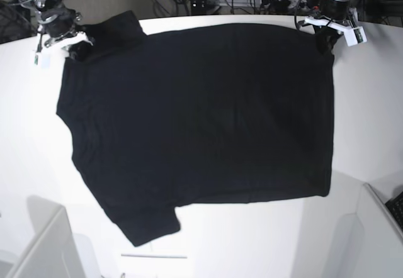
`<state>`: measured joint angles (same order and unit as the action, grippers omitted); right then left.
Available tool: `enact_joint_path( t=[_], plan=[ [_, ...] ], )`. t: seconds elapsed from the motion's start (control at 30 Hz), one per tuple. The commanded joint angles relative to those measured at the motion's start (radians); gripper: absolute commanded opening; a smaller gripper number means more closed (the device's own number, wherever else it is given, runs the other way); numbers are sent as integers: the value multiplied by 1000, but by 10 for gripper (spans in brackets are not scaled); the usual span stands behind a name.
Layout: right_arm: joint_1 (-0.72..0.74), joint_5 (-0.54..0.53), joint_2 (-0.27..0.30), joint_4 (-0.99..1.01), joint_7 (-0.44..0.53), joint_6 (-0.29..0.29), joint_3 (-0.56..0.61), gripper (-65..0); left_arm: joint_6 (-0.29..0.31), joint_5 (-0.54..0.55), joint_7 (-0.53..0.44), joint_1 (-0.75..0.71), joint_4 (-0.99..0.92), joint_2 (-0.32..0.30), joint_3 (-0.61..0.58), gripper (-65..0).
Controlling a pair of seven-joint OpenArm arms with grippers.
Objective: Fold the T-shirt properly
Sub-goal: 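Lift the shoulders and pull the shirt toward the robot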
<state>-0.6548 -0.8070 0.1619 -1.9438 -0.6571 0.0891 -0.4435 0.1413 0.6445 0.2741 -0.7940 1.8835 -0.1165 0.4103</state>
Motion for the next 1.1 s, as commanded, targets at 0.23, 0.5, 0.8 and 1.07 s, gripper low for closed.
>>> enact_joint_path(
  t=[0.23,0.5,0.8,1.07],
  plan=[
    [138,-4,12,-18,-134,2,-7,-650,4,7,-25,14,23,-7,9,-650],
    [255,-1,14,-13,-209,-32,-5,-650,2,7,87,109,20,-7,11,-650],
    [358,-1,15,5,-247,-67,1,-650,1,7,124,158,18,-1,11,-650],
    [445,-1,15,82,-273,-68,2,-650,-90,7,126,207,20,-4,28,-650]
  ],
)
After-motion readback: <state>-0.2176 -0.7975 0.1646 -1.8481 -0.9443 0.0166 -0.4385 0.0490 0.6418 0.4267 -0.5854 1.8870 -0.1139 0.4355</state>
